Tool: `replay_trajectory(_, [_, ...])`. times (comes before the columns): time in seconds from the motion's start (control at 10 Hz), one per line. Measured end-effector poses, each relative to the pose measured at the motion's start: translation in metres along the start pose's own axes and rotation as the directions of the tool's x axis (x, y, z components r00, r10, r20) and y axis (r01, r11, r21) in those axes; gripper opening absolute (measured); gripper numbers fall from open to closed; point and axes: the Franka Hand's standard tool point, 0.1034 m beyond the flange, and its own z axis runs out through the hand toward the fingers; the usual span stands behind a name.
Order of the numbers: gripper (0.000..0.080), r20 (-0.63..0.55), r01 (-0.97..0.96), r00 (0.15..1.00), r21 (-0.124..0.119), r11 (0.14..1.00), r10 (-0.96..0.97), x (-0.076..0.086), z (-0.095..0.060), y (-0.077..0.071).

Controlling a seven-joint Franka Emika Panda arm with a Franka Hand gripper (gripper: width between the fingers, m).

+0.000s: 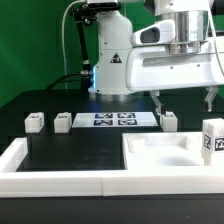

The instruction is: Assemble square table

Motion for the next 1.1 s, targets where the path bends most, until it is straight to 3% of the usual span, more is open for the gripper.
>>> replay_trajectory(0.2, [0.0649, 0.002, 0.001, 1.000, -0.003, 1.000, -0.001, -0.010, 0.002, 0.001])
replay_trajectory(0.6, [0.0649, -0.002, 0.038, 0.999, -0.020, 0.999, -0.038, -0.066, 0.013, -0.003])
replay_trajectory(1.1, [0.0649, 0.030, 0.045, 0.999, -0.026, 0.999, -0.044, -0.090, 0.020, -0.001])
